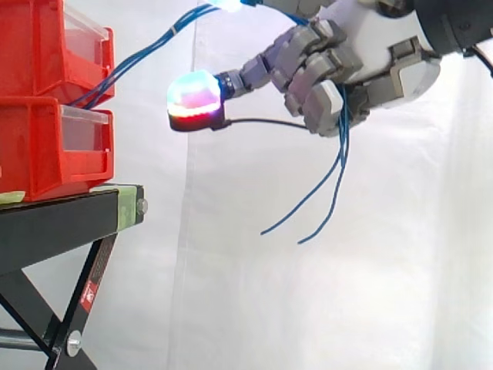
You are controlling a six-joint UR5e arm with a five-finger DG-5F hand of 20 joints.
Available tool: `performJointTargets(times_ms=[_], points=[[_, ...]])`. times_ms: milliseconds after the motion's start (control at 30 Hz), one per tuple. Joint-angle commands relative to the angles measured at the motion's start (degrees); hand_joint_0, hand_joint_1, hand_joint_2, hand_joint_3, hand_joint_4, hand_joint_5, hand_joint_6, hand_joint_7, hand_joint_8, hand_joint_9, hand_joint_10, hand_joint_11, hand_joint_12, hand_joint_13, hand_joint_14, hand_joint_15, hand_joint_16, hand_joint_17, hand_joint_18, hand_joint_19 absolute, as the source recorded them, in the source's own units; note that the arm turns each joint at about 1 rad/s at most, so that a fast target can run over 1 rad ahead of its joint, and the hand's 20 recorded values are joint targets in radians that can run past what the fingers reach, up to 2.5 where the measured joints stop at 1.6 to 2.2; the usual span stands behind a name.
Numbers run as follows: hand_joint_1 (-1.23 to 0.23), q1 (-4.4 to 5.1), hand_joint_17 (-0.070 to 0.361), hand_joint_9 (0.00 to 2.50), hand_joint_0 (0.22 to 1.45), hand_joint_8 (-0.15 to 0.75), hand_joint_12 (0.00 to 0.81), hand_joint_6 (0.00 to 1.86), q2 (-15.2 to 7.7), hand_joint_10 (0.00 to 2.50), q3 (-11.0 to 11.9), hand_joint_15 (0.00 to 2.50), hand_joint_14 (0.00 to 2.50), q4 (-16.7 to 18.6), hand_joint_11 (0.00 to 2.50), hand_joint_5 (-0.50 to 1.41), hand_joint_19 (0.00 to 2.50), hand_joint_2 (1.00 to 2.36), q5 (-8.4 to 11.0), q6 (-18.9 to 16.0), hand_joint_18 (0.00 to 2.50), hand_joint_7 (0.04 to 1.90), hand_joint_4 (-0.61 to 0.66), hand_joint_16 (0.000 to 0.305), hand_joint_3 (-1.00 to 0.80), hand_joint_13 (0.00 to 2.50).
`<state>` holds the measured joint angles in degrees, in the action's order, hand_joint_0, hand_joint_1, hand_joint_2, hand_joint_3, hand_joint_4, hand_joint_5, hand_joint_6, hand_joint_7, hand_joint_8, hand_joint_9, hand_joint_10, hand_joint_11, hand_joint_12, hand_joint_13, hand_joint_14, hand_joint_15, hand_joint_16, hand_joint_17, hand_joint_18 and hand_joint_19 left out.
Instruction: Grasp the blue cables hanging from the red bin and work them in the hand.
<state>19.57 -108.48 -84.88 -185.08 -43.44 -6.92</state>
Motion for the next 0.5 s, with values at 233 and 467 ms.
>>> performJointTargets(times_ms=[233, 467], points=[[-0.58, -0.15, 0.183, 1.74, 0.71, 0.519, 0.771, 0.01, -0.68, 2.5, 2.0, 2.01, 2.5, -0.46, 2.5, 0.1, 0.76, 1.0, -0.41, 4.02, 2.5, 1.13, 0.09, 0.244, -1.0, 2.09], [-0.6, 0.29, 0.183, 1.74, 0.73, 0.519, 0.771, 0.01, -2.18, 2.5, 2.0, 2.01, 2.5, 3.23, 2.5, 0.15, 0.76, 1.0, -0.68, 6.83, 2.5, 1.18, 0.1, 0.244, -1.0, 2.09]])
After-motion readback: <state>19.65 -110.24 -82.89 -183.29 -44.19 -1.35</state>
